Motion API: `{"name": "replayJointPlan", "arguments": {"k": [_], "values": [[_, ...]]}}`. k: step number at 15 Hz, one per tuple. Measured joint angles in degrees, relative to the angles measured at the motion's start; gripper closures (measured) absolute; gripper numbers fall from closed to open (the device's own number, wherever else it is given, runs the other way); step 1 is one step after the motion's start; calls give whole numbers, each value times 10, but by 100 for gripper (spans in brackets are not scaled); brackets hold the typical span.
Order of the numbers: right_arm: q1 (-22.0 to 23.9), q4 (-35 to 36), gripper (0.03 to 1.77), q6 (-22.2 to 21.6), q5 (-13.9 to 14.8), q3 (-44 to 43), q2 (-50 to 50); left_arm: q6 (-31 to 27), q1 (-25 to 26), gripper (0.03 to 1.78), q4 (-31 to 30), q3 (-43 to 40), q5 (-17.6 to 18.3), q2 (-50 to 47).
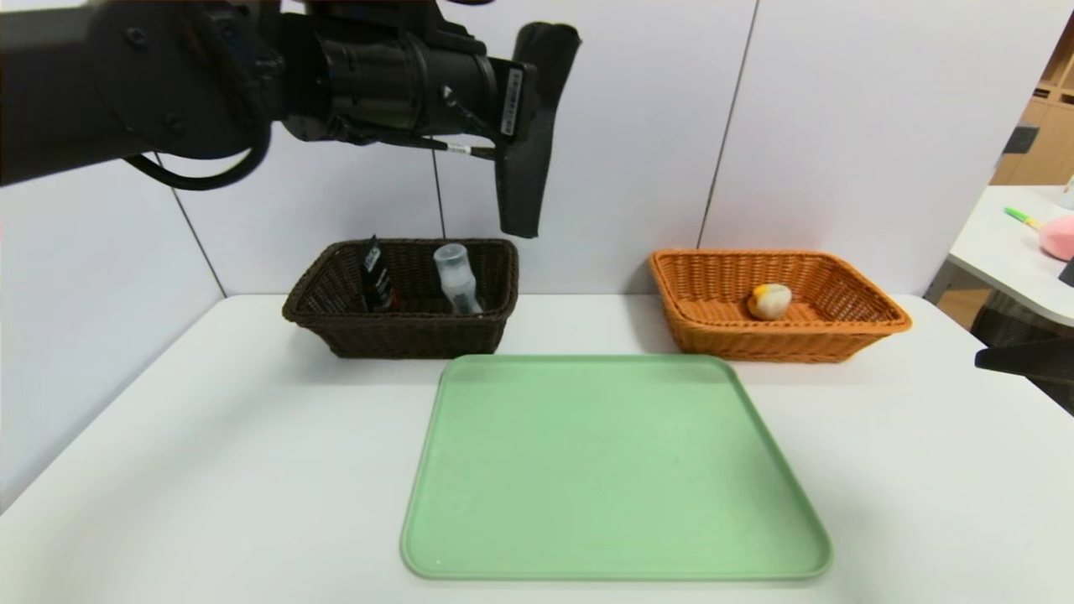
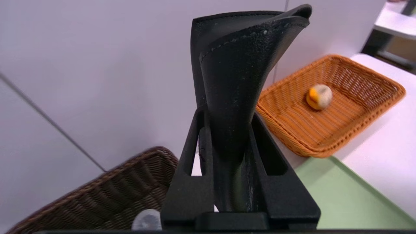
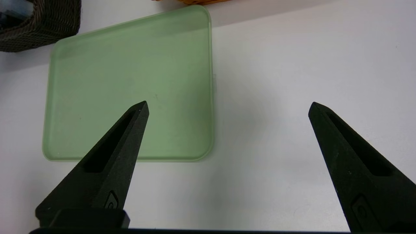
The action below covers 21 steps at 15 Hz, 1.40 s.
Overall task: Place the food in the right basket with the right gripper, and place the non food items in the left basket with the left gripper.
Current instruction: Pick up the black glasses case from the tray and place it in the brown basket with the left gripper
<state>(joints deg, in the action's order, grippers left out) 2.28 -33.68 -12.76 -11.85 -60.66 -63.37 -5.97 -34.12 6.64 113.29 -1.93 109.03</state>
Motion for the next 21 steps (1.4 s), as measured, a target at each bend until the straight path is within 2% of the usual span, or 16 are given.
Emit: {"name": "replayJointPlan", "arguments": {"k": [2, 4, 8, 16, 18, 21], "values": [[0, 2, 10, 1, 0, 5, 1, 0, 27, 149, -15, 0, -37, -15], [0, 3, 10, 1, 0, 5, 4, 4, 62, 149, -30, 0, -59, -18], [5, 1, 10, 1, -1, 5, 21, 19, 124, 149, -34, -1, -76, 2], [7, 3, 10, 1, -1, 13, 53, 83, 135, 150, -45, -4, -94, 58], [7, 2, 10, 1, -1, 13, 61, 86, 138, 150, -59, -4, -108, 74], [7, 0, 10, 1, -10, 15, 74, 74, 138, 150, -73, -6, -110, 90]]}}
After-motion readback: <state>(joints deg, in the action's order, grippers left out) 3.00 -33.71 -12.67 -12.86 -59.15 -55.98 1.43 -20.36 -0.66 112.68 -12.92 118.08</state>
